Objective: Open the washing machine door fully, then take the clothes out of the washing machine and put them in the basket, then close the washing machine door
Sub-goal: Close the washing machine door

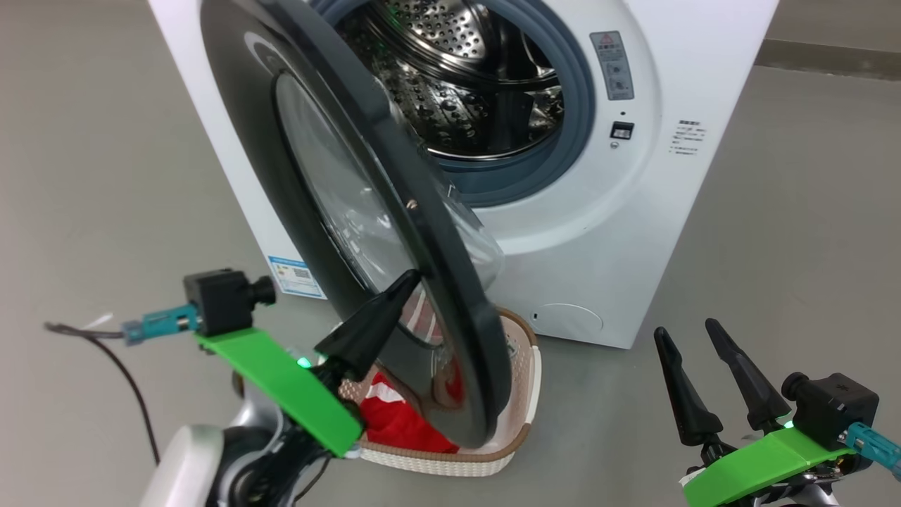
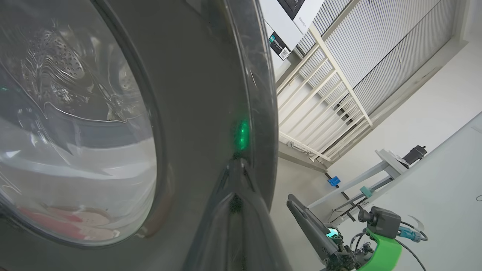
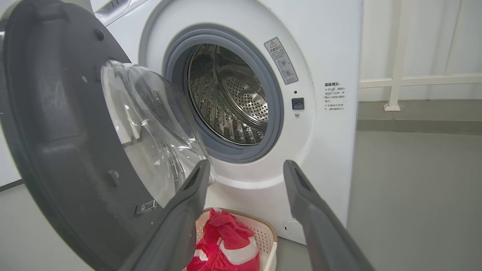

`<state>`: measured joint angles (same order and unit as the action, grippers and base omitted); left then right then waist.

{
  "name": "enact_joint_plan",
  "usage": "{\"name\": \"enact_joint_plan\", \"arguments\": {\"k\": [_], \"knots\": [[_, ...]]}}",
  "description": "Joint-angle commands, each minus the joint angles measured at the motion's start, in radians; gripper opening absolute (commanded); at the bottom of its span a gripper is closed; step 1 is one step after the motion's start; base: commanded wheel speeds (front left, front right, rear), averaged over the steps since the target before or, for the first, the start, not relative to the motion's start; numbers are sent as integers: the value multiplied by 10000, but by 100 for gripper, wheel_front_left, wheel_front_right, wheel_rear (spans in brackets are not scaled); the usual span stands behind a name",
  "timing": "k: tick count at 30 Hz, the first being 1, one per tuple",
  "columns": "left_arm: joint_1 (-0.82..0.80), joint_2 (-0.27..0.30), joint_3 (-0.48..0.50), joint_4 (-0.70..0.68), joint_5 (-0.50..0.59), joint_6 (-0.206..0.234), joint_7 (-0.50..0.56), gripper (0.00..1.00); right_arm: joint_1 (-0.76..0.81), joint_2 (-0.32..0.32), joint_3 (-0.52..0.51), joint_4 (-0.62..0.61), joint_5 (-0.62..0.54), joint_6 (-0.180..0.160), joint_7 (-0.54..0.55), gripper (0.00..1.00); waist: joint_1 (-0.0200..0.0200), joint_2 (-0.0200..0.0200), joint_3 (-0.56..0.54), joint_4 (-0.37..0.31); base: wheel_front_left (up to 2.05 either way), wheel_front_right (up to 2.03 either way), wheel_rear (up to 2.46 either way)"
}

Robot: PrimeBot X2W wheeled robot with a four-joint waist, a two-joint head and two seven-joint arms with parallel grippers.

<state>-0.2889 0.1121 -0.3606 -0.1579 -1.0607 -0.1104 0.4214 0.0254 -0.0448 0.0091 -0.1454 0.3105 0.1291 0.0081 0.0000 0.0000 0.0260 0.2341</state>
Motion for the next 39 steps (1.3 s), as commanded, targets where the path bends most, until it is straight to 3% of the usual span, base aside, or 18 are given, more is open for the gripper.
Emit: {"name": "enact_joint_plan", "arguments": {"k": [1, 17, 29, 39], "knots": [[-626, -36, 173, -167, 143, -140, -161, 0, -198, -54, 204, -319, -4, 16, -3, 100, 0, 0, 41, -103, 0, 0, 0], [-1829, -533, -588, 1514, 871, 94, -1744, 0, -337, -54, 243, -403, -52, 16, 81, 100, 0, 0, 296, -946, 0, 0, 0], [-2483, -578, -598, 2596, 1132, 69, -2667, 0, -358, -54, 287, -475, -109, 16, 151, 100, 0, 0, 504, -1612, 0, 0, 0], [-3300, -604, -521, 3645, 1437, 370, -3776, 0, -394, -54, 449, -575, -161, 16, 242, 100, 0, 0, 701, -2474, 0, 0, 0]]}}
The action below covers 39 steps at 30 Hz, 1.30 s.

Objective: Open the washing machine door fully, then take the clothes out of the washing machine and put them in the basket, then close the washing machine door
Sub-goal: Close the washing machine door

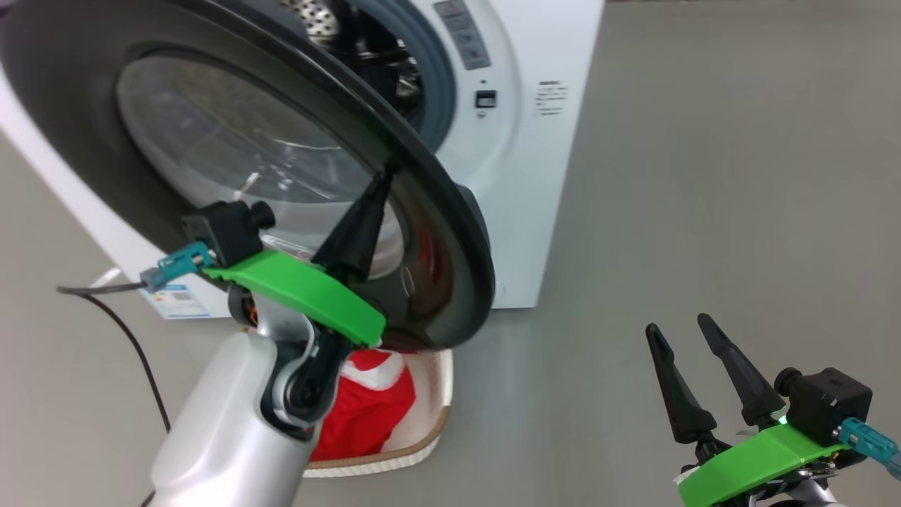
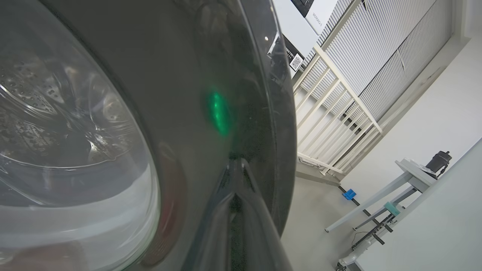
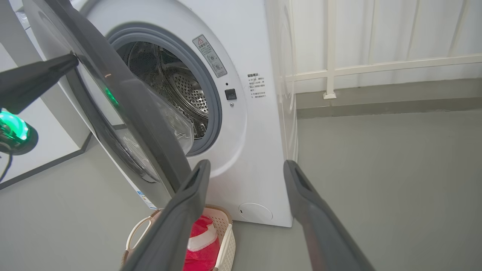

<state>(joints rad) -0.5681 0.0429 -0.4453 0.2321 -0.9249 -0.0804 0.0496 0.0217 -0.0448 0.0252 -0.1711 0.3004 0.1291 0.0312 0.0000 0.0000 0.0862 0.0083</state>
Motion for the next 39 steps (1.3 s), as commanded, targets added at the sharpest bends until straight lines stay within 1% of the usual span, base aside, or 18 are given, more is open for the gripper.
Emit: {"name": "enact_joint_plan", "arguments": {"k": [1, 9, 13, 19, 32, 39], "knots": [[-601, 87, 352, -140, 95, 90, -160, 0, -359, -54, 293, -334, -66, 16, 16, 100, 0, 0, 130, -313, 0, 0, 0], [-1256, 123, 595, 783, 297, 134, -748, 0, -351, -54, 310, -425, -89, 16, 46, 100, 0, 0, 363, -1080, 0, 0, 0], [-1585, 300, 810, 1376, 429, 167, -1063, 0, -350, -54, 312, -462, -78, 16, 30, 100, 0, 0, 505, -1530, 0, 0, 0], [-2009, 498, 1017, 1994, 517, 149, -1350, 0, -372, -54, 307, -515, -86, 16, 15, 100, 0, 0, 700, -1954, 0, 0, 0], [-2667, 896, 1391, 3117, 551, 120, -1793, 0, -433, -54, 335, -512, -71, 16, -32, 100, 0, 0, 849, -2450, 0, 0, 0], [-2920, 965, 1388, 3605, 592, 45, -1970, 0, -425, -54, 285, -509, -77, 16, -51, 100, 0, 0, 859, -2470, 0, 0, 0]]}}
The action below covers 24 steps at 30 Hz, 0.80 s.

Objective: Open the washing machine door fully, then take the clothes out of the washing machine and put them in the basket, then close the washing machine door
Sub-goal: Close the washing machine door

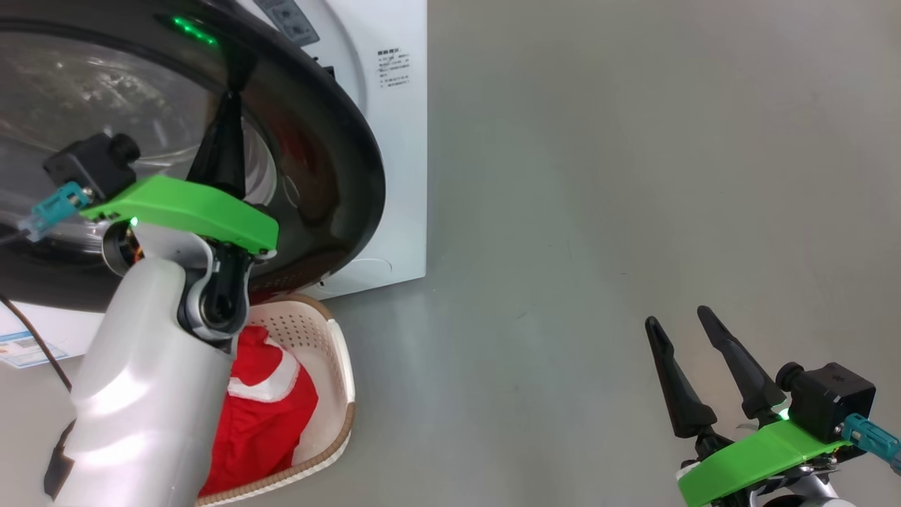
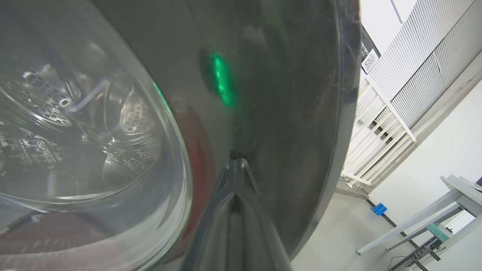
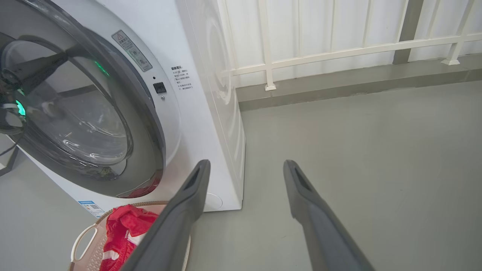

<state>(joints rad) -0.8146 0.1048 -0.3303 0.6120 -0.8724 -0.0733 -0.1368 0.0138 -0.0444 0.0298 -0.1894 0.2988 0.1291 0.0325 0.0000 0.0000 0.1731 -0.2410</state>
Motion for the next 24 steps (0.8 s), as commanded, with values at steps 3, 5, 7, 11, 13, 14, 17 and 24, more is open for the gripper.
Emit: {"name": "enact_joint_plan", "arguments": {"k": [3, 5, 7, 11, 13, 14, 17, 24], "knots": [[-434, 339, 88, -72, 179, -68, -158, 0, -325, -58, 201, -296, -45, 16, -84, 100, 0, 0, -68, 149, 0, 0, 0], [-389, 321, -41, -22, 279, -89, -201, 0, -306, -58, 188, -266, -30, 16, -99, 100, 0, 0, -127, 264, 0, 0, 0], [-342, 294, -173, -30, 368, -113, -235, 0, -300, -58, 187, -245, -12, 16, -111, 100, 0, 0, -178, 374, 0, 0, 0], [-216, 230, -430, -125, 539, -110, -262, 0, -286, -58, 191, -226, 9, 16, -120, 100, 0, 0, -271, 611, 0, 0, 0], [-143, 212, -545, -206, 632, -85, -285, 4, -282, -58, 183, -205, 12, 16, -124, 100, 0, 0, -314, 724, 0, 0, 0], [-98, 194, -579, -254, 645, -77, -297, 21, -280, -58, 176, -196, 13, 16, -126, 100, 0, 0, -335, 776, 0, 0, 0], [32, 201, -717, -425, 774, -25, -350, 44, -279, -58, 167, -182, 12, 16, -124, 100, 0, 0, -391, 909, 0, 0, 0], [403, 215, -975, -1028, 1054, 181, -518, 100, -242, -58, 122, -190, 2, 16, -100, 100, 0, 0, -506, 1202, 0, 0, 0]]}}
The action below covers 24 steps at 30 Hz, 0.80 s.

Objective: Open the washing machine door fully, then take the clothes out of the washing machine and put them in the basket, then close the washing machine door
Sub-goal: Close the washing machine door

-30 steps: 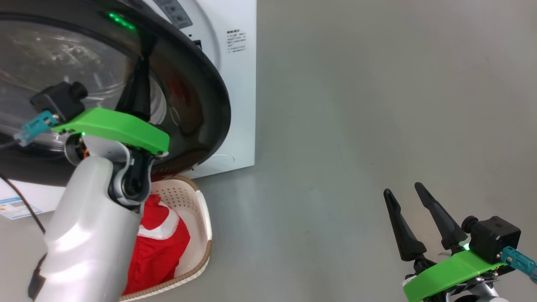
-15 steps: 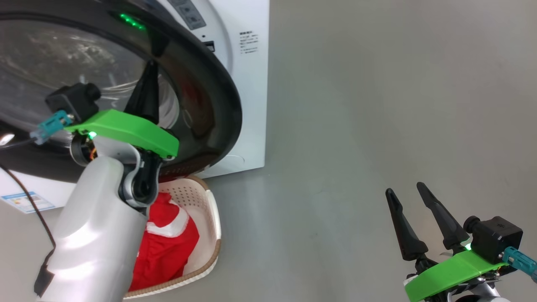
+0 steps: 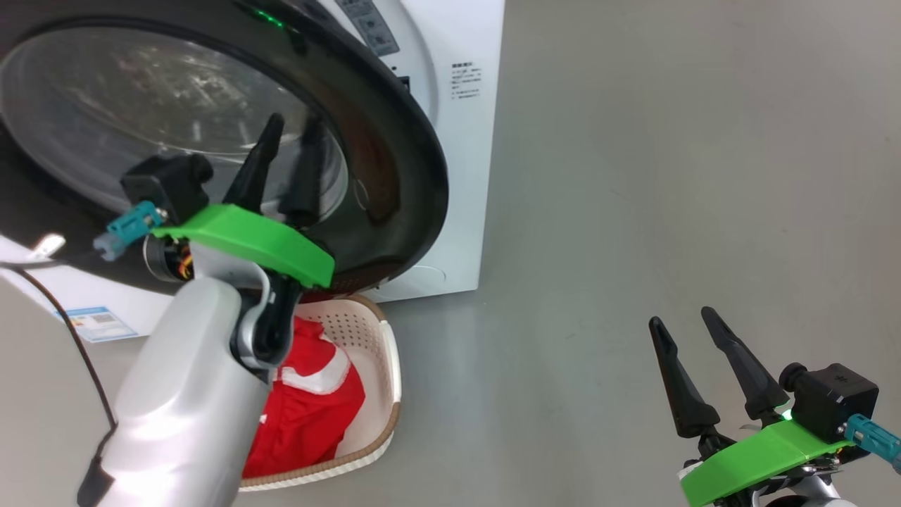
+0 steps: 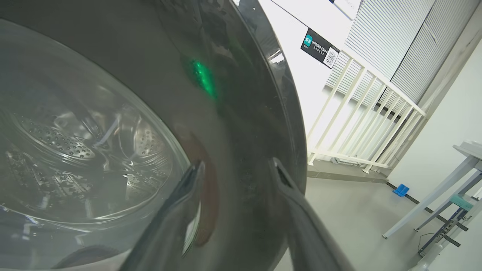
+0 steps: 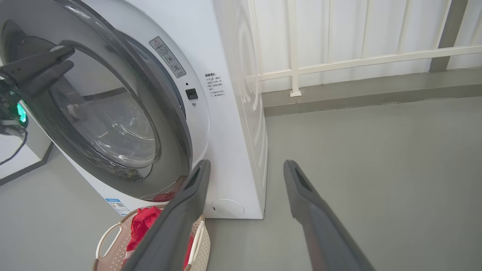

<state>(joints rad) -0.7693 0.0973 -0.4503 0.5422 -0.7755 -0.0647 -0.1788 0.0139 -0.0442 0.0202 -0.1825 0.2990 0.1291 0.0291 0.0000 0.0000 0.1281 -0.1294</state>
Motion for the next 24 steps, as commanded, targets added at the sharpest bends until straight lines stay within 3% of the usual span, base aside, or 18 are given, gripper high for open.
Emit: {"name": "enact_joint_plan", "arguments": {"k": [1, 13, 24], "knots": [[5, 332, 180, -428, 178, 159, -128, 100, -241, -60, 215, -259, -1, 16, -61, 100, 0, 0, -69, 120, 0, 0, 0], [1209, 789, 12, -1942, 908, 822, -560, 100, -181, -60, 107, -273, -45, 16, -39, 100, 0, 0, -290, 601, 0, 0, 0], [3361, 1673, 276, -3781, 1486, 1708, -743, 100, 38, -60, -63, -289, -19, 16, -21, 100, 0, 0, -768, 1117, 0, 0, 0]]}}
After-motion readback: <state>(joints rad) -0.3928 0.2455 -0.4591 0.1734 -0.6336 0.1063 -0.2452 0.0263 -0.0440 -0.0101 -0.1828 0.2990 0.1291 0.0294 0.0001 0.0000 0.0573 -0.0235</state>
